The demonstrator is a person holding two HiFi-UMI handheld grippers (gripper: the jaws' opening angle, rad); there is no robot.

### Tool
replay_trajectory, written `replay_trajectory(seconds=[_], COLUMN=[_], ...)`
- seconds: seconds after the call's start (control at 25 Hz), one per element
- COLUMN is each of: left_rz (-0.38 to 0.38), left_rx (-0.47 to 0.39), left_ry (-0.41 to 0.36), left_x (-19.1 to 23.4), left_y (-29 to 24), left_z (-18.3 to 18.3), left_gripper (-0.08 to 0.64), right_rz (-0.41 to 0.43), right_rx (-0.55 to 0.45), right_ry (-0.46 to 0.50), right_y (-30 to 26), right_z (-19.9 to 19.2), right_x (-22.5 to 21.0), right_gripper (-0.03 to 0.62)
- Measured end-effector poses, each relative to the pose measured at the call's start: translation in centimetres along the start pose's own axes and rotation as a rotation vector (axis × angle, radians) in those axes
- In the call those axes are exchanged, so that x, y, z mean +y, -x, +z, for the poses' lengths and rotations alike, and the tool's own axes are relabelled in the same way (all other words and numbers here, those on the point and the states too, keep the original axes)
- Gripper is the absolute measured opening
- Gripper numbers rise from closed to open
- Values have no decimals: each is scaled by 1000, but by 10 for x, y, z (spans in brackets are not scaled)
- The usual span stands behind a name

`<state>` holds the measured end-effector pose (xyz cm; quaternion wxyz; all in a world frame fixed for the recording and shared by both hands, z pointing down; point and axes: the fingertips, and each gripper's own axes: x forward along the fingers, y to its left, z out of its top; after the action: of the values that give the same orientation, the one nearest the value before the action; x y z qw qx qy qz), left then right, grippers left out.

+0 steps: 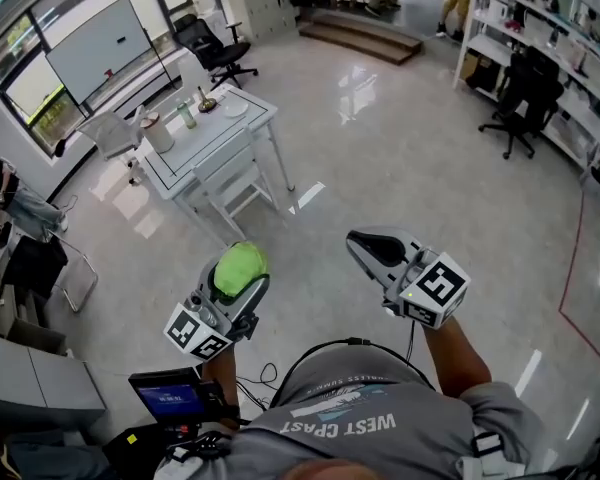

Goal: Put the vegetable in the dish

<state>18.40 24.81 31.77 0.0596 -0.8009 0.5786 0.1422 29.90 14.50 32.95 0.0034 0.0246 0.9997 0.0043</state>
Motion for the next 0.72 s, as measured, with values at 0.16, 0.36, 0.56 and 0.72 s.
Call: replay_trajectory(seconds=[0.16,0.36,0.56,0.72], left_rz=[-20,-45,-66,-79], left_rx=[-1,-7,-14,-20], left_ry=[5,17,32,42], left_x=[22,42,61,71], left_y=[8,24,39,43], left_z=[7,15,17,17], left_gripper=[321,321,321,321], right_rz=[-18,-49,-73,-82], right_rx=[4,10,3,8], right_ry=[5,7,17,24], right_y=[-23,-48,-69,-78], right_z=[1,2,4,4], right_x=[4,10,18,24], right_gripper=[8,8,8,8])
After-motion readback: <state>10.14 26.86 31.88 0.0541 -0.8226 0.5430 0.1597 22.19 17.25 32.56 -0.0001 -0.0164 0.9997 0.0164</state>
